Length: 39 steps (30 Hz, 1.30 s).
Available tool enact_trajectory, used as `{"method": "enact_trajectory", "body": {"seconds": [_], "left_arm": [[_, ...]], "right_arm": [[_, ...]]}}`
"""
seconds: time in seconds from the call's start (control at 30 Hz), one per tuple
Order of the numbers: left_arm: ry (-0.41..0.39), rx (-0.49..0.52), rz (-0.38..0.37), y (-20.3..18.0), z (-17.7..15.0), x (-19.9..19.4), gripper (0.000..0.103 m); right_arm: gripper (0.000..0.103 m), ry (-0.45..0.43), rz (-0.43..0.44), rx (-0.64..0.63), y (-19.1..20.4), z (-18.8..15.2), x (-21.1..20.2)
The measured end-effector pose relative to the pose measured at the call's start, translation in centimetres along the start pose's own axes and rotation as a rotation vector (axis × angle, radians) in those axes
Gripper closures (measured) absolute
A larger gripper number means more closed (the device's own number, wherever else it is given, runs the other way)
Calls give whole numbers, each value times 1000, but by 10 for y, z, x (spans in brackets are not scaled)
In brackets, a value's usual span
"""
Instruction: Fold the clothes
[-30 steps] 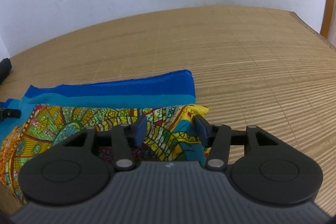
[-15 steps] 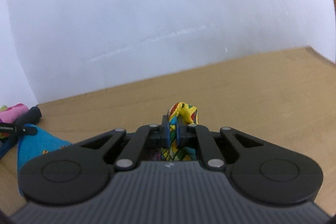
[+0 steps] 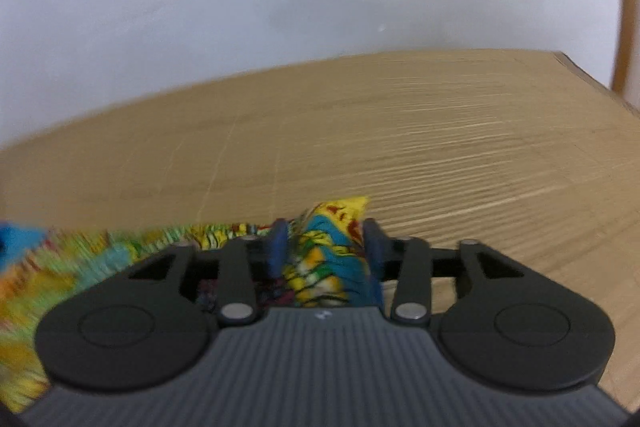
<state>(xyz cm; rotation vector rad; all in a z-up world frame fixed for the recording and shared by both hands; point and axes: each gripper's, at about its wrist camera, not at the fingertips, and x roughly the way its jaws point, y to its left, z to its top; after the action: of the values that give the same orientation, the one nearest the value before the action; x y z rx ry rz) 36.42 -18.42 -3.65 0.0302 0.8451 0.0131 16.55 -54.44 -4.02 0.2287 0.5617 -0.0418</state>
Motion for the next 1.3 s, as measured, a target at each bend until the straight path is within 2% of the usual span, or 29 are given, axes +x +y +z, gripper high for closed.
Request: {"method": "enact_trajectory", "body": {"seconds": [0.03, 0.1, 0.13, 0.27, 0.37, 0.53, 0.57, 0.63, 0.67, 0.7, 0.73, 0.77, 0.8, 0.87, 0.9, 1.07, 1.13, 1.17, 1.2, 1.23, 1.27, 1.3], "left_arm": [[-10, 2, 3, 5, -4, -13, 48], [-7, 21, -12, 13, -17, -36, 38], [1, 27, -23, 14, -24, -42, 37], [49, 29, -72, 6, -51, -49, 34], [85, 30, -108, -1, -71, -54, 34], [146, 33, -168, -11, -105, -63, 35], [141, 34, -170, -13, -108, -63, 37], [107, 35, -157, -18, -107, -63, 59], [98, 31, -154, -19, -105, -63, 85], [90, 23, -153, -18, -103, -65, 91], [78, 14, -151, -17, -100, -68, 94], [55, 16, -144, -16, -96, -75, 95], [23, 27, -132, -14, -92, -85, 95], [-40, 59, -107, -9, -84, -106, 96], [-45, 64, -95, -4, -84, -111, 100], [35, 36, -32, 26, -97, -108, 103], [67, 25, -6, 39, -103, -106, 101], [83, 19, 6, 45, -105, -106, 96], [84, 16, -1, 44, -106, -105, 91], [77, 17, -24, 38, -105, -105, 84], [69, 27, -34, 30, -105, -103, 68], [57, 45, -34, 21, -104, -101, 56]], "right_arm": [[46, -7, 17, 30, -7, 2, -11], [39, -6, 44, 68, -19, -3, -37], [37, 1, 52, 73, -24, -7, -49], [36, 70, 71, 85, -34, -29, -85], [36, 132, 94, 140, -42, -51, -109], [36, 182, 137, 257, -31, -76, -119], [34, 183, 143, 261, -28, -76, -117], [26, 162, 151, 250, -21, -75, -122], [25, 155, 156, 249, -19, -76, -120], [27, 146, 159, 249, -17, -77, -118], [41, 140, 161, 244, -13, -77, -116], [63, 148, 159, 228, -8, -77, -113], [93, 157, 156, 224, -7, -74, -111], [93, 153, 149, 241, -9, -68, -113], [93, 150, 140, 236, -10, -66, -114], [93, 147, 103, 218, -20, -58, -119], [89, 190, 115, 237, -26, -61, -118], [87, 197, 115, 246, -27, -60, -120], [78, 194, 106, 261, -29, -59, -123], [64, 191, 97, 276, -31, -58, -126], [53, 183, 90, 306, -34, -57, -129], [35, 170, 85, 351, -39, -57, -133]]}}
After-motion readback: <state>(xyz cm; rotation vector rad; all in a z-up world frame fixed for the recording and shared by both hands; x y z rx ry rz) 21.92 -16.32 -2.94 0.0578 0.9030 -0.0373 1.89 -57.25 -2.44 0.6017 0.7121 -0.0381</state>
